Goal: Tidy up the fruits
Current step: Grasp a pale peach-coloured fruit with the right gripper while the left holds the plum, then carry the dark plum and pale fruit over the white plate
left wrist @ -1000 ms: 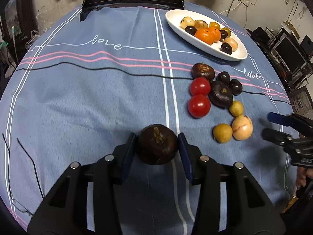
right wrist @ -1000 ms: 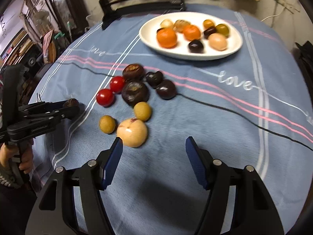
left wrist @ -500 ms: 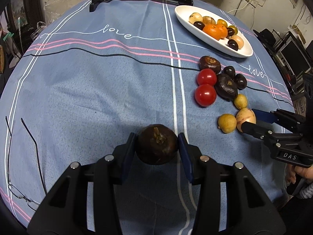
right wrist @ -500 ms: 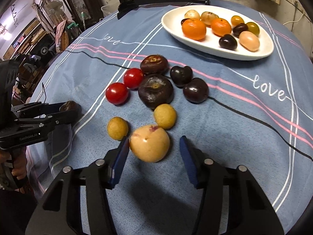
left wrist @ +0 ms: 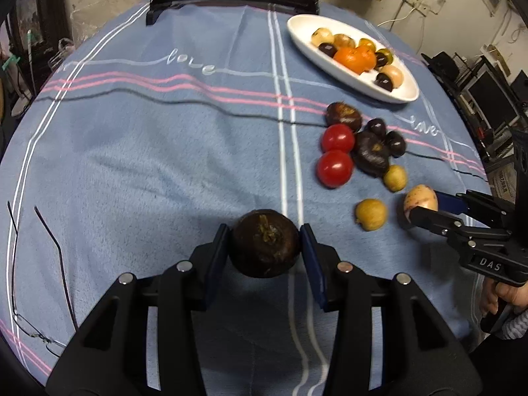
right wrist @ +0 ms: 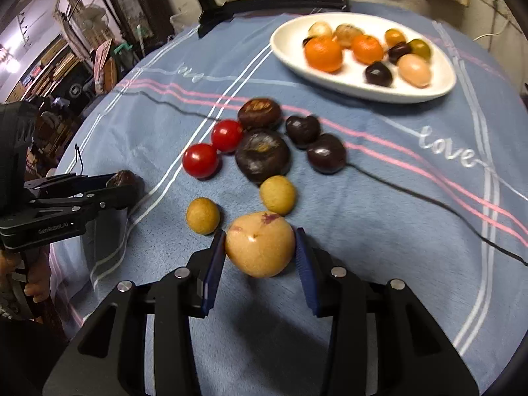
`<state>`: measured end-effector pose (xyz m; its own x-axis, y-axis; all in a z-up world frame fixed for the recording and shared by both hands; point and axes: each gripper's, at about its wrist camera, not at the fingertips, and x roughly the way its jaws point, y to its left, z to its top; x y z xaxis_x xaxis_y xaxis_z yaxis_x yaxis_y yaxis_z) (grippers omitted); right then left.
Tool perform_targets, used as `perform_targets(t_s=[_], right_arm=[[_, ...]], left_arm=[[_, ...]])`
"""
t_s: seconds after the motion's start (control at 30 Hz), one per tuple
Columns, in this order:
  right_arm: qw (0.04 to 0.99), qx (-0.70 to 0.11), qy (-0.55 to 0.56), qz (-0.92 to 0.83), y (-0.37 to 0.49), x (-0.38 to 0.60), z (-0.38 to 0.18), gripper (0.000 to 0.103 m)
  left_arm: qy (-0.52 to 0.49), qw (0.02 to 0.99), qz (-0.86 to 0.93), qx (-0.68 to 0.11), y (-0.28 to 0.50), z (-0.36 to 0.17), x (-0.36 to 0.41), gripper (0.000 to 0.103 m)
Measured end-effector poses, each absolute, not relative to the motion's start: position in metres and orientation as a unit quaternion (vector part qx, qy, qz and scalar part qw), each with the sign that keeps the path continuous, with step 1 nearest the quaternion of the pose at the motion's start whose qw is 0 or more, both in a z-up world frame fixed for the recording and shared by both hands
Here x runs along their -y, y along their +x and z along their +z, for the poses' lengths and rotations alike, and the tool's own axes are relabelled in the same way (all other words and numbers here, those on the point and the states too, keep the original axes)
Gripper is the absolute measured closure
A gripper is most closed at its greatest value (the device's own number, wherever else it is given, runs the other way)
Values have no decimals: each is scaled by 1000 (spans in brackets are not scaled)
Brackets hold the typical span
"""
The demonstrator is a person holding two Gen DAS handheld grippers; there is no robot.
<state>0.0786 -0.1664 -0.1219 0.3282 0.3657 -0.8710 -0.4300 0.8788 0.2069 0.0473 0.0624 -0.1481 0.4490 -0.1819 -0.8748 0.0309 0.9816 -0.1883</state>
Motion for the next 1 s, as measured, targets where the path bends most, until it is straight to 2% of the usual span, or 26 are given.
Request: perform_targets(t_s=[0.5, 1.0], right_arm=[[872, -465, 18, 148, 28, 233, -70, 61], [884, -449, 30, 126, 26, 261, -56, 61]], left_arm=[[-33, 872, -120, -473, 38, -103, -39, 59], [-14, 874, -112, -472, 51, -102, -24, 59]])
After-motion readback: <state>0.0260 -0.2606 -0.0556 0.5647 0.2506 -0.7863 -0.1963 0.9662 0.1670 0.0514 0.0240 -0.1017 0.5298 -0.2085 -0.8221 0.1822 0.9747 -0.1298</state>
